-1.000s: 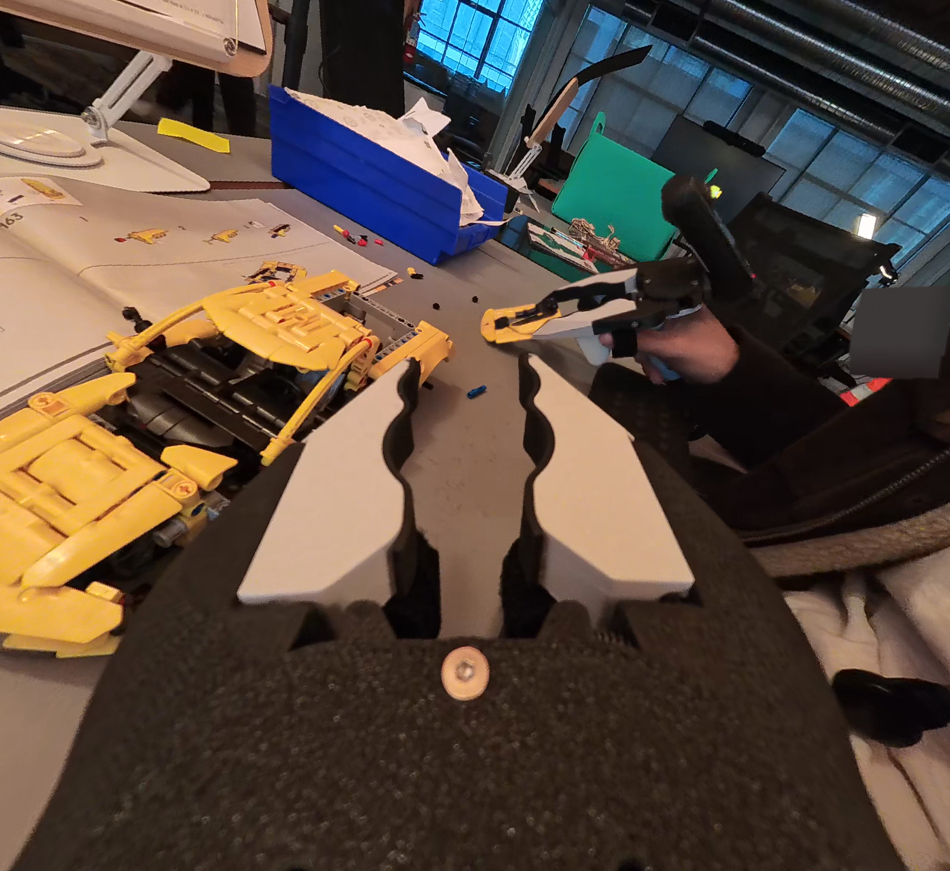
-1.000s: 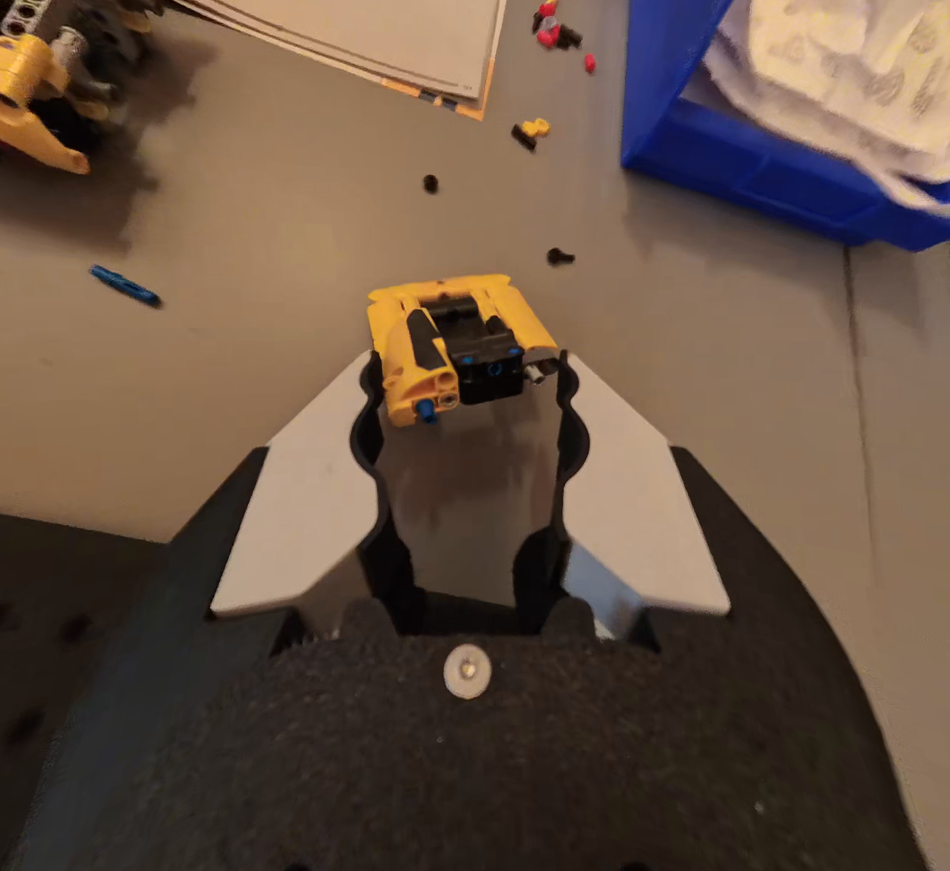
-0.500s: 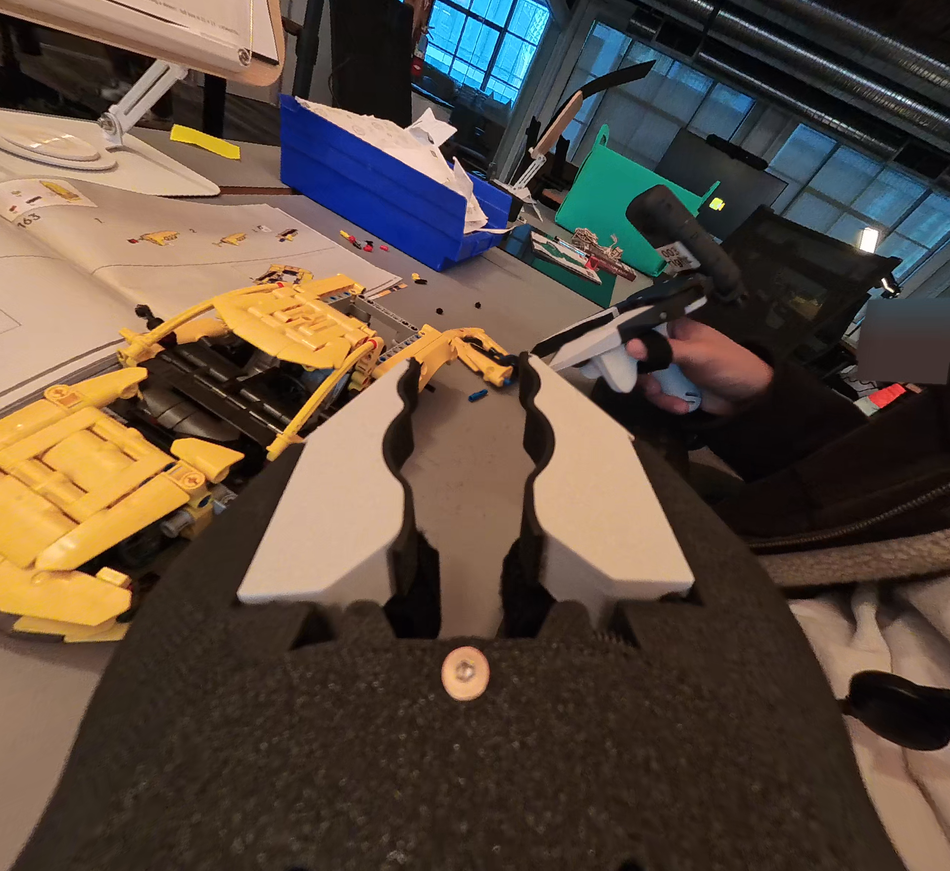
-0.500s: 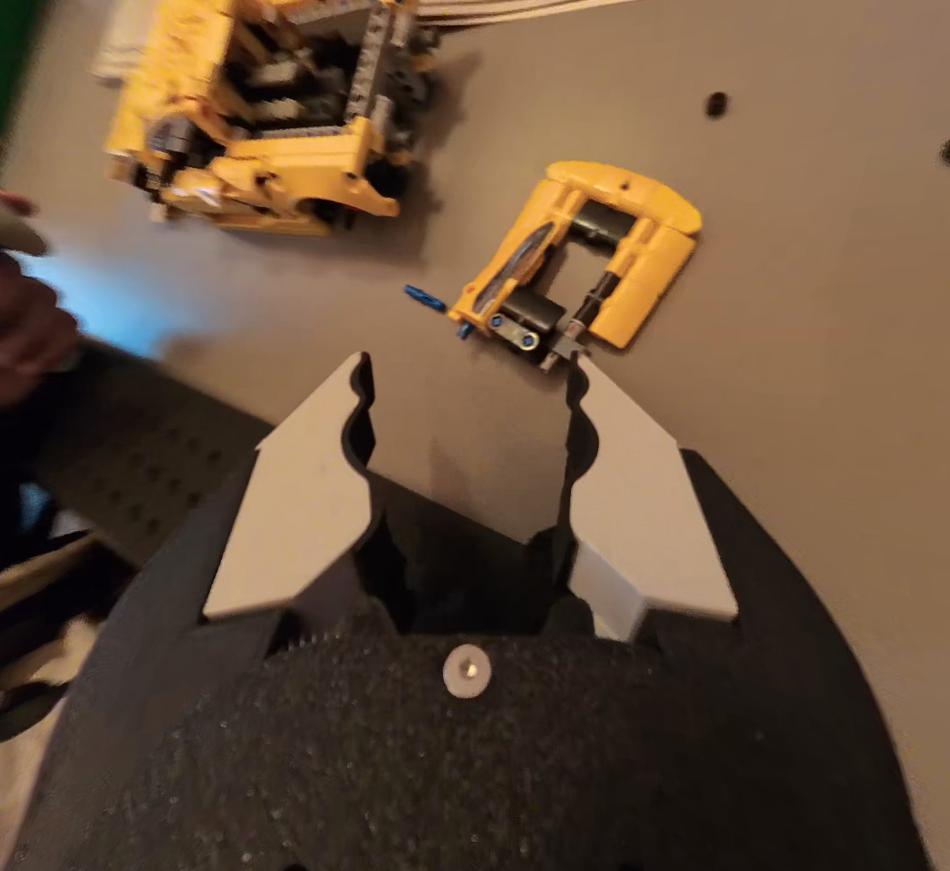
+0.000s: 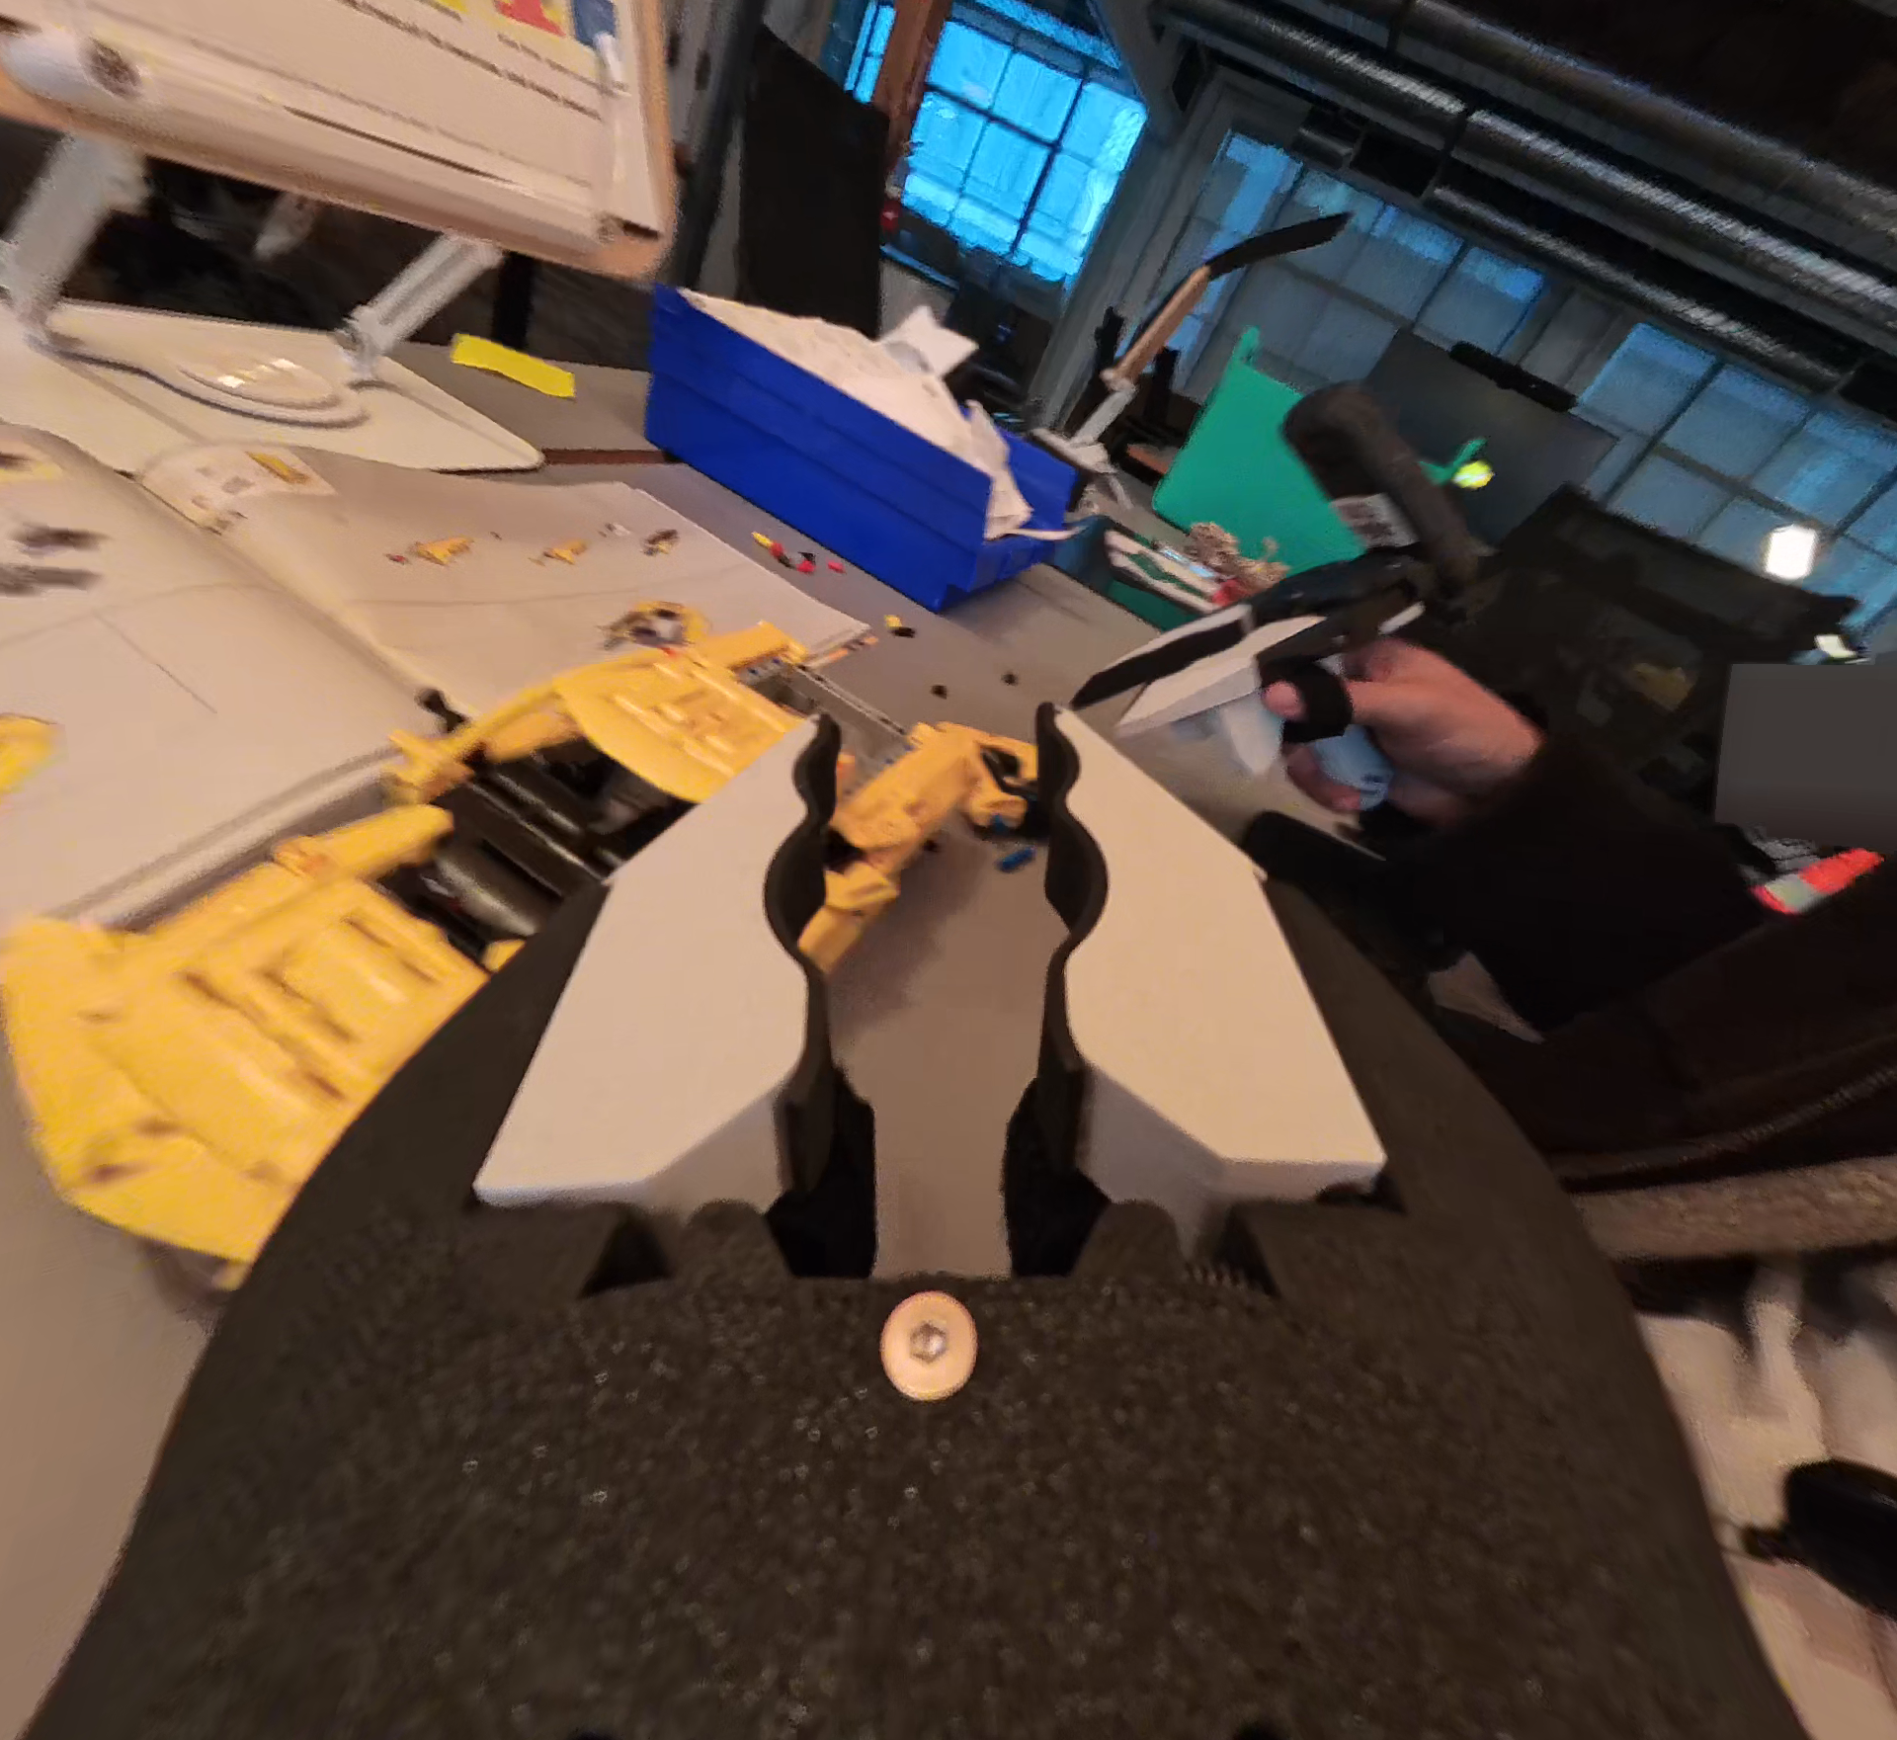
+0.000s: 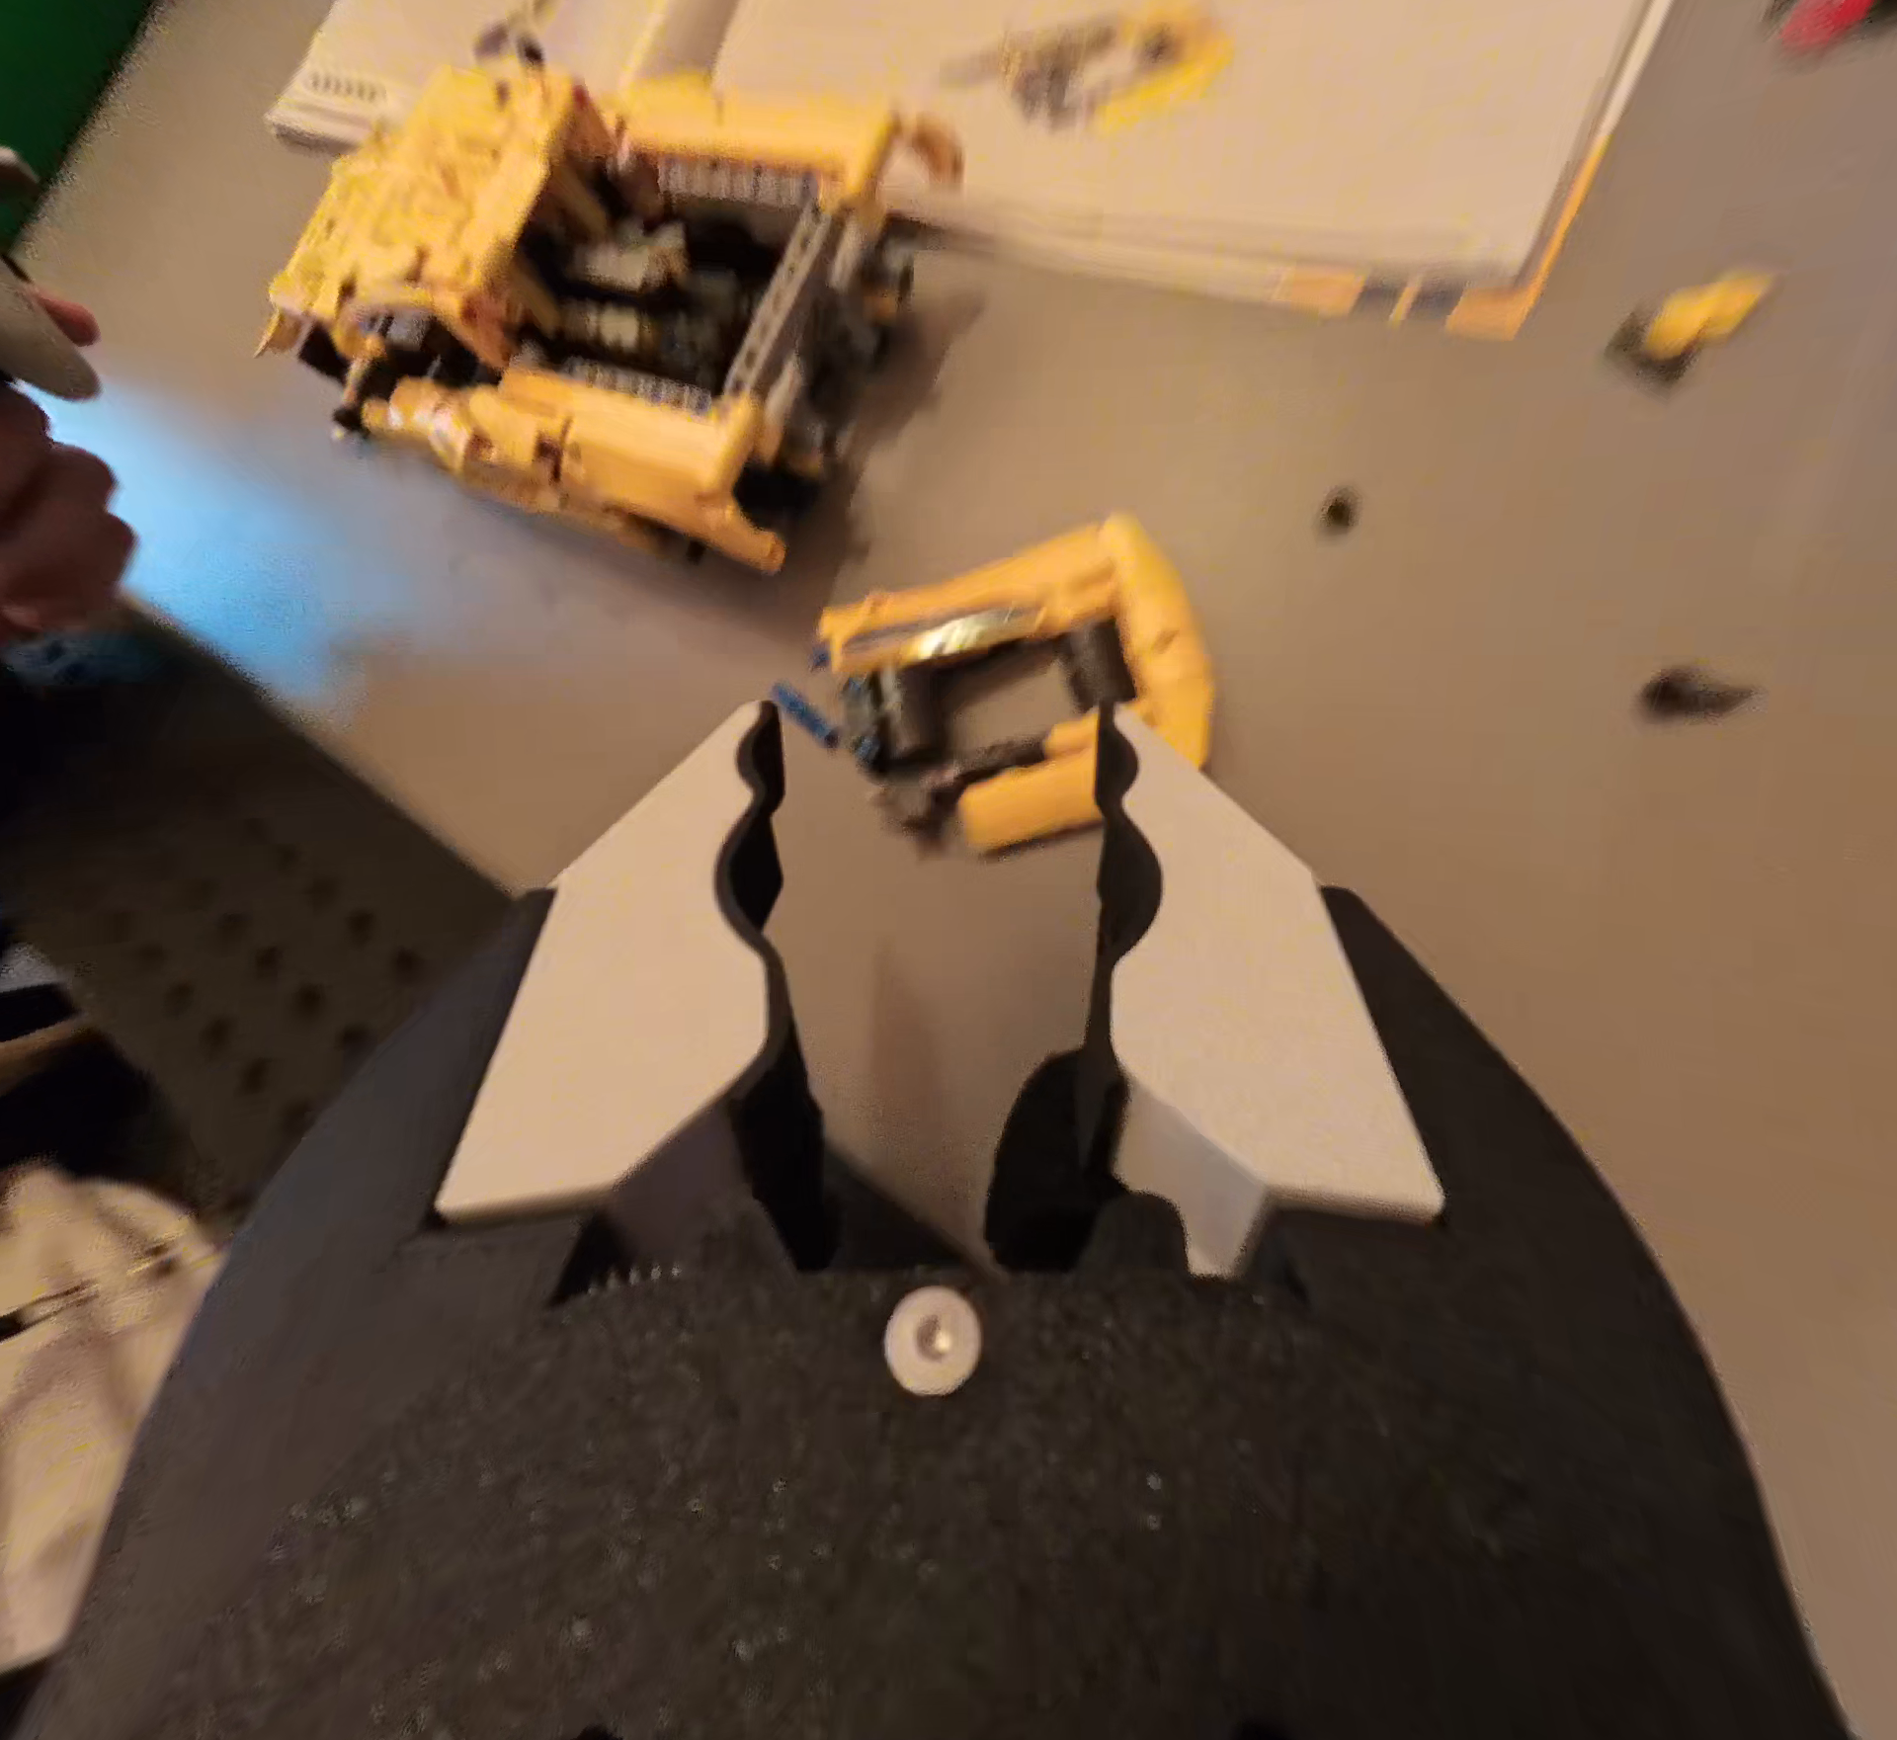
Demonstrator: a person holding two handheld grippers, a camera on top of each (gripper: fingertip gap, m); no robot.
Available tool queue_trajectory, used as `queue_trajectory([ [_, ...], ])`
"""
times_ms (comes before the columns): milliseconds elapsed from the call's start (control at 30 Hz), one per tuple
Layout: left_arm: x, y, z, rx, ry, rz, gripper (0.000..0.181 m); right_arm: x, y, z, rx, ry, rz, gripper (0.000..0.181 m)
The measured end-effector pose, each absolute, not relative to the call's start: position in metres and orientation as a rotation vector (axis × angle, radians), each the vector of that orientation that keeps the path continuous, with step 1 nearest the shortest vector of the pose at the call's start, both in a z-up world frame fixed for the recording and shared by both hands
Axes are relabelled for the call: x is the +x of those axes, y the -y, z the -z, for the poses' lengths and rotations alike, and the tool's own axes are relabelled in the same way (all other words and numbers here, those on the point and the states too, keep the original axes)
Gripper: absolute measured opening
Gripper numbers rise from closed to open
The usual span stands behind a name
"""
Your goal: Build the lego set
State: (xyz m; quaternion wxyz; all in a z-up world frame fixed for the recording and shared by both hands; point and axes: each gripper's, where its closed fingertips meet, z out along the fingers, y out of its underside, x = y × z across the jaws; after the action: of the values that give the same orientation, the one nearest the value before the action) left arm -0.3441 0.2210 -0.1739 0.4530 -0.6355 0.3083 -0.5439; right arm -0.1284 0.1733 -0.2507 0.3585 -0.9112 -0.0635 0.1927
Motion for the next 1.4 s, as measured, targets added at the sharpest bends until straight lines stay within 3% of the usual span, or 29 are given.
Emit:
queue_trajectory([
  [100, -0.341, -0.268, 0.166, -1.659, -0.813, 1.202, 0.039, -0.100, -0.225, 0.223, -2.246, 0.294, -0.284, 0.056],
  [200, -0.327, -0.330, 0.162, -1.812, -0.898, 1.077, 0.039, -0.076, -0.274, 0.234, -2.444, 0.204, -0.254, 0.042],
  [367, -0.294, -0.410, 0.156, -2.000, -0.836, 1.126, 0.039, -0.066, -0.319, 0.267, -2.772, -0.057, -0.383, 0.050],
  [600, -0.311, -0.427, 0.182, -1.909, -0.686, 1.006, 0.038, -0.054, -0.314, 0.283, -2.865, -0.245, -0.401, 0.050],
  [900, -0.303, -0.409, 0.170, -1.856, -0.760, 1.029, 0.038, -0.055, -0.312, 0.283, -2.848, -0.263, -0.424, 0.032],
  [1400, -0.294, -0.404, 0.184, -1.899, -0.775, 1.099, 0.038, -0.048, -0.305, 0.297, -2.924, -0.246, -0.292, 0.026],
])
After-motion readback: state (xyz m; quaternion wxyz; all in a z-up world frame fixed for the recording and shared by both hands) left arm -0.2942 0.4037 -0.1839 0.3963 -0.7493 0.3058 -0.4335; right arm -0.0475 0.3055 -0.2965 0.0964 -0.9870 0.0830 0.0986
